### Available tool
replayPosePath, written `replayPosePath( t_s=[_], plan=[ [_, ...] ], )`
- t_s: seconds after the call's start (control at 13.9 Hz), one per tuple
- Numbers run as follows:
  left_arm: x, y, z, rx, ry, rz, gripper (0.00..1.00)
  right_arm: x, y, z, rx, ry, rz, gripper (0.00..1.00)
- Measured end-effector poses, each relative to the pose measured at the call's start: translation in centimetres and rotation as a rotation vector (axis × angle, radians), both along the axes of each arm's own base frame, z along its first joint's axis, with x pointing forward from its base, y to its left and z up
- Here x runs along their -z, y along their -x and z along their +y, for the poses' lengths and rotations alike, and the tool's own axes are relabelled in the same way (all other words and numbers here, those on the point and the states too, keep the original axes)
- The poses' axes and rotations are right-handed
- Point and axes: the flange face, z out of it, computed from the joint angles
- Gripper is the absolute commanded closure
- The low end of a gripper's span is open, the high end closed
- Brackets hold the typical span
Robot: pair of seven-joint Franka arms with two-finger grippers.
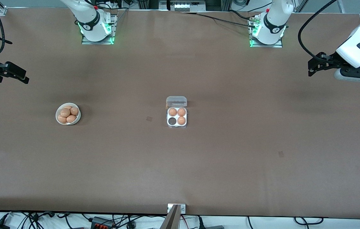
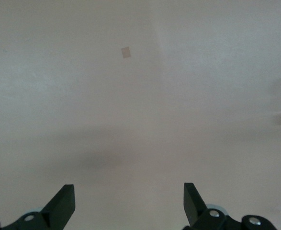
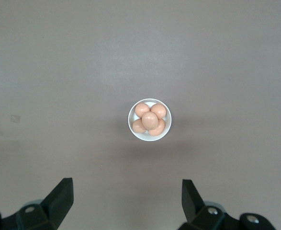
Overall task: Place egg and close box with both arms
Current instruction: 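Reach the right gripper down over the white egg bowl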
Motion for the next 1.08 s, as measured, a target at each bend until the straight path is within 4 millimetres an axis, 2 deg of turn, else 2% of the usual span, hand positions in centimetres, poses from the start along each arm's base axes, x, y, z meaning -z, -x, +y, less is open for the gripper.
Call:
replayPosePath(
  t_s=[0.43,0.65,0.86,1.08],
  plan=[
    [0.0,0.0,0.0,0.000,0.000,0.000,0.00,0.1,0.0,0.1,-0.002,0.000,0.001,0.00],
    [-0.1,0.0,0.0,0.000,0.000,-0.002,0.00,1.3,-0.5,0.2,-0.003,0.001,0.011,0.00],
    [-0.1,0.0,0.0,0.000,0.000,-0.002,0.00,4.6,-1.6,0.4,-0.007,0.001,0.063,0.00],
    [-0.1,0.0,0.0,0.001,0.000,-0.003,0.00,9.4,-3.7,1.1,-0.017,0.005,0.104,0.00]
  ],
)
